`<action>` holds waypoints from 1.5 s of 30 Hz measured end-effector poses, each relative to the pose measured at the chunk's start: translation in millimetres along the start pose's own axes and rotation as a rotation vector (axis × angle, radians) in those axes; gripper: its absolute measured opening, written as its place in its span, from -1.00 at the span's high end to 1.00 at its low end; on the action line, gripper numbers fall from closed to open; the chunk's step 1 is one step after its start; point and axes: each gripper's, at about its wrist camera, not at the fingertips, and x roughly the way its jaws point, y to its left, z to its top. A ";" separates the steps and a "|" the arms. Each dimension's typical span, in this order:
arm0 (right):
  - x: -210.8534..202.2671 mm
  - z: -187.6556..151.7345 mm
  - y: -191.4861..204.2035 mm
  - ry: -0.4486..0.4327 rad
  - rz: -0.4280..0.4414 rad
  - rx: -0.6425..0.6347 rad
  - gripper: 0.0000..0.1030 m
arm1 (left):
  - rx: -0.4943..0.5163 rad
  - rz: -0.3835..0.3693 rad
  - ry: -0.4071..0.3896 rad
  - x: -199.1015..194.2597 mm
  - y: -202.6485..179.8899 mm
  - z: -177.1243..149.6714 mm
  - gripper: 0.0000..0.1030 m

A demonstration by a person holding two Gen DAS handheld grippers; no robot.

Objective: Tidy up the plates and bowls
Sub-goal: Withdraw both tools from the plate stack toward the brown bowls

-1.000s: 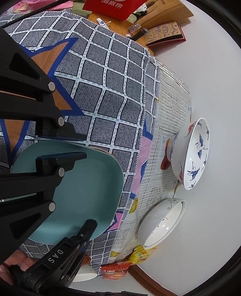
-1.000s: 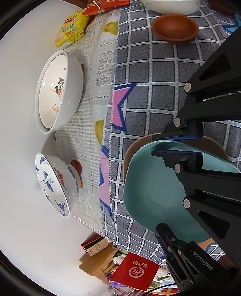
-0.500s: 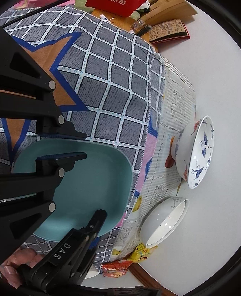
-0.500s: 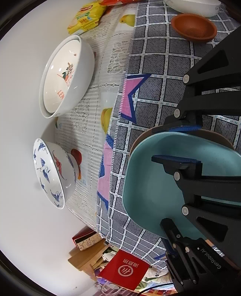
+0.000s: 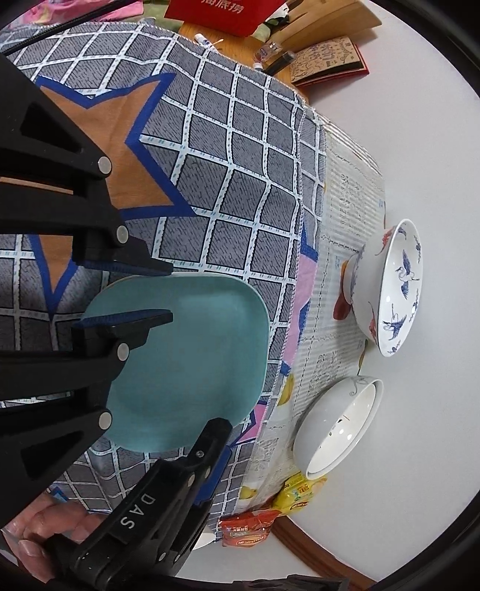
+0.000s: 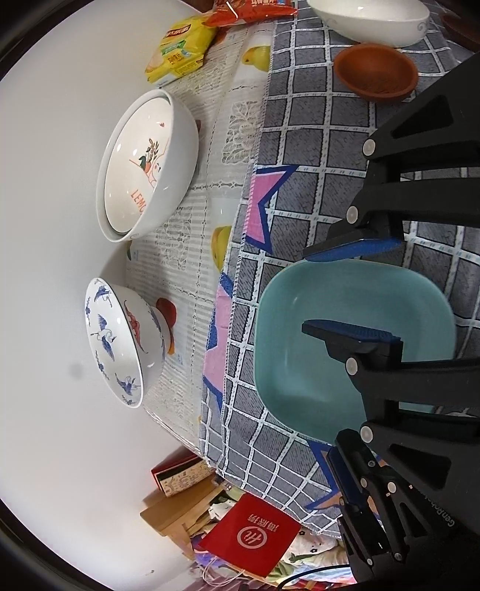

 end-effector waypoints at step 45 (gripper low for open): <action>-163.6 -95.2 -117.6 -0.187 -0.193 0.241 -0.49 | 0.182 -0.129 -0.148 -92.5 -139.9 -34.9 -0.10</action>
